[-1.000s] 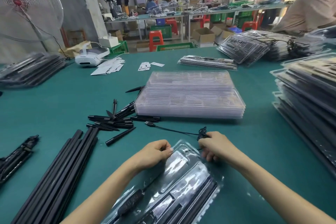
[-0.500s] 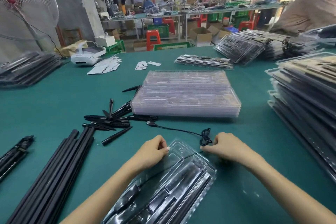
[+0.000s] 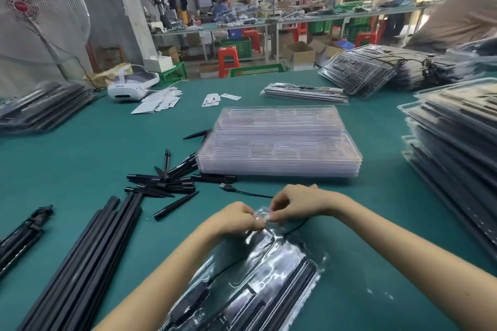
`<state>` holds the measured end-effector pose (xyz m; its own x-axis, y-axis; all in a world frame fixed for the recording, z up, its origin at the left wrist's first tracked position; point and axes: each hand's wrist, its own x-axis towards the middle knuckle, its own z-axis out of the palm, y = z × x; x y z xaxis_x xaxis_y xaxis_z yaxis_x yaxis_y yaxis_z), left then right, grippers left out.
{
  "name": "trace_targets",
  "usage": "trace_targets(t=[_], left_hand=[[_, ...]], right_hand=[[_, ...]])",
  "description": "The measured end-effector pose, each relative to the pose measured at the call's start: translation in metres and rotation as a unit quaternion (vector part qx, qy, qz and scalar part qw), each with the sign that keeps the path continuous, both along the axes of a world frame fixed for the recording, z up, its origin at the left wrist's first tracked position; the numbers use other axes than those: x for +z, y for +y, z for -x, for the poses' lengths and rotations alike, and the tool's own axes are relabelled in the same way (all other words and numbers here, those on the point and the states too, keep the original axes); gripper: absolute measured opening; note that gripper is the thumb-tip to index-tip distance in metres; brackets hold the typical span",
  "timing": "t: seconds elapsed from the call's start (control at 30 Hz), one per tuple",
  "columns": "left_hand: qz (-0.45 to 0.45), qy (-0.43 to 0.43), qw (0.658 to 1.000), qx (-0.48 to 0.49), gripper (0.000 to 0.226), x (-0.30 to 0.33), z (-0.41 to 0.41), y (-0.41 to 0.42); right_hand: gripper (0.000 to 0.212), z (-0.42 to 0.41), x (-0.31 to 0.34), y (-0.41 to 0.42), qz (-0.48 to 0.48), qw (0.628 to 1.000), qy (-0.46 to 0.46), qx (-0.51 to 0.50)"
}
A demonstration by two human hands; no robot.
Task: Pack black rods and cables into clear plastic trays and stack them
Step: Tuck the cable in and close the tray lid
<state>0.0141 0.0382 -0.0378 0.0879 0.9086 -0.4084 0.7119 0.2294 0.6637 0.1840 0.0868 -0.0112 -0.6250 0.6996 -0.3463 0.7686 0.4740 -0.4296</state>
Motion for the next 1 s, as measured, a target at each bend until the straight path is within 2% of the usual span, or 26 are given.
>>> trace_targets(t=[0.1, 0.13, 0.2, 0.27, 0.37, 0.53, 0.73, 0.8, 0.9, 1.0], left_hand=[[-0.003, -0.099, 0.994, 0.037, 0.005, 0.000, -0.001, -0.002], [0.002, -0.131, 0.990, 0.052, 0.007, -0.002, -0.002, -0.003], [0.017, -0.164, 0.983, 0.076, 0.010, -0.003, -0.006, -0.004], [0.027, -0.162, 0.983, 0.084, 0.009, -0.004, -0.009, -0.004], [0.040, -0.167, 0.980, 0.096, 0.009, -0.007, -0.011, -0.002], [0.028, -0.156, 0.981, 0.111, 0.010, -0.014, -0.013, 0.000], [0.010, -0.156, 0.979, 0.133, 0.020, -0.020, -0.014, -0.001], [0.010, -0.159, 0.979, 0.130, 0.017, -0.020, -0.012, -0.001], [0.011, -0.167, 0.978, 0.124, 0.014, -0.019, -0.010, -0.002], [0.013, -0.172, 0.977, 0.128, 0.012, -0.019, -0.008, -0.003]], right_hand=[[0.015, -0.002, 0.000, -0.002, 0.096, 0.990, 0.099, -0.002], [0.016, -0.001, -0.001, -0.003, 0.115, 0.986, 0.123, -0.014], [0.009, 0.001, -0.001, -0.003, 0.111, 0.986, 0.116, -0.032], [0.006, 0.001, -0.001, -0.002, 0.110, 0.989, 0.089, -0.051], [0.016, 0.002, 0.000, -0.002, 0.136, 0.982, 0.071, -0.110], [0.028, 0.009, -0.014, -0.008, 0.009, 0.989, 0.008, -0.149], [0.019, 0.017, -0.026, -0.016, -0.047, 0.987, 0.009, -0.156], [0.020, 0.016, -0.022, -0.016, -0.039, 0.988, 0.001, -0.148], [0.033, 0.009, -0.014, -0.013, 0.023, 0.990, -0.010, -0.142], [0.038, 0.003, -0.017, -0.014, 0.083, 0.982, 0.059, -0.160]])
